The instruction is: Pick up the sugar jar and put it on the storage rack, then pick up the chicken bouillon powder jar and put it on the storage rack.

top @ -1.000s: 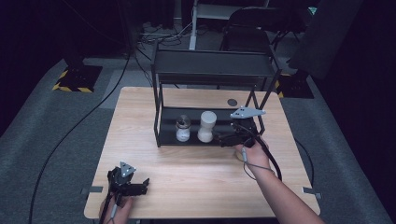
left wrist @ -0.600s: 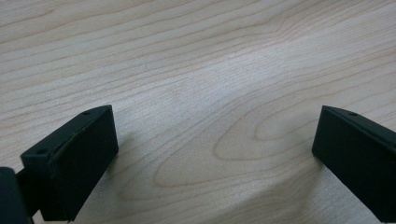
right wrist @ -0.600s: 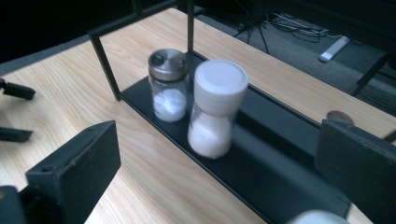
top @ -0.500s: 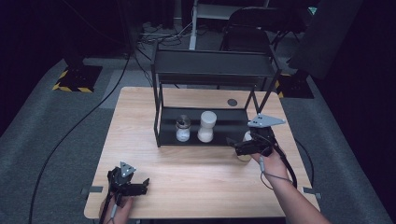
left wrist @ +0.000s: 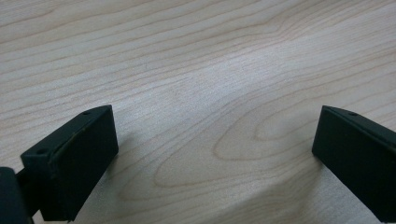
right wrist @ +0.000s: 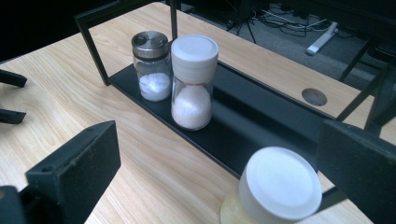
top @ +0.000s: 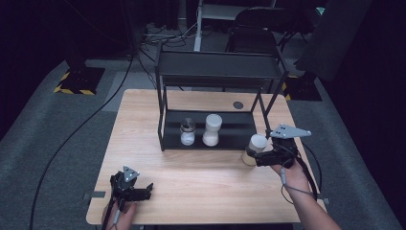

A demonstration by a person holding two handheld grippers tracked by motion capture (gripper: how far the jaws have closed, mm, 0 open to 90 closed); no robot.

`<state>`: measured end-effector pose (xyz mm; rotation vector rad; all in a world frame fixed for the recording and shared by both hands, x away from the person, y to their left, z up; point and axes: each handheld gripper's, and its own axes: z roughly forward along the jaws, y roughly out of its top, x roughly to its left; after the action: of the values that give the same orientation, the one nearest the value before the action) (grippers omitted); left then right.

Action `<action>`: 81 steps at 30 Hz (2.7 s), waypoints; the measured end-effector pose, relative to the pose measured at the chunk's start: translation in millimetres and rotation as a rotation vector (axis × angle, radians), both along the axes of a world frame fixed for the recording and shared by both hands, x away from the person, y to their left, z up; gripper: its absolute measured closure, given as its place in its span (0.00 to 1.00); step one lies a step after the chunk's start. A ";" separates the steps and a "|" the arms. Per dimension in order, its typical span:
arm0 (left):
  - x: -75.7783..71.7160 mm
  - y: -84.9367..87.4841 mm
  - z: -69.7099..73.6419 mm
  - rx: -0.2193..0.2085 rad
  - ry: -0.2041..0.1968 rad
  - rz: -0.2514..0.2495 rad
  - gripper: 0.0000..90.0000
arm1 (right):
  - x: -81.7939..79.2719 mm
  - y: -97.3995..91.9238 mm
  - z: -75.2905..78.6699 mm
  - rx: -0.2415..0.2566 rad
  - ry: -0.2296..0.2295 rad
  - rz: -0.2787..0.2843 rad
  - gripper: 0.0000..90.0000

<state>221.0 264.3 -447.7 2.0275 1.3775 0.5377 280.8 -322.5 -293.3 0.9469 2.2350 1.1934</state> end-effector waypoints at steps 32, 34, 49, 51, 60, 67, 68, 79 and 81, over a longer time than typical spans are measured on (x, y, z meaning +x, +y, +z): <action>0.0 0.0 0.0 0.000 0.000 0.000 0.00 | -4.3 -27.3 -57.6 0.022 0.060 -0.081 0.01; 0.1 0.1 0.0 0.000 0.000 -0.001 0.00 | -3.6 -27.7 -62.4 0.020 0.057 -0.087 0.01; 0.0 0.0 0.0 0.000 0.000 0.000 0.00 | 16.4 -33.3 -86.5 0.020 0.048 -0.124 0.05; 0.1 0.1 0.1 0.000 0.000 -0.001 0.00 | 19.3 -32.9 -88.8 0.020 0.048 -0.123 0.06; 0.1 0.1 0.0 0.000 0.000 -0.001 0.00 | 31.4 -27.2 -95.1 0.015 0.069 -0.122 0.09; 0.0 0.1 0.0 0.000 0.000 0.000 0.00 | 40.0 -23.1 -97.3 0.011 0.088 -0.127 0.12; 0.0 0.1 0.0 0.000 0.000 0.000 0.00 | 40.7 -22.8 -97.6 0.010 0.090 -0.126 0.13; 0.1 0.1 0.0 0.000 0.000 -0.001 0.00 | 48.3 -15.6 -98.7 0.005 0.091 -0.124 0.22; 0.0 0.0 0.0 0.000 0.000 0.000 0.00 | 49.3 -15.0 -98.4 0.007 0.090 -0.121 0.24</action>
<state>221.0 264.3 -447.7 2.0276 1.3772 0.5377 330.1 -337.6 -391.6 1.1426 2.2079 1.1265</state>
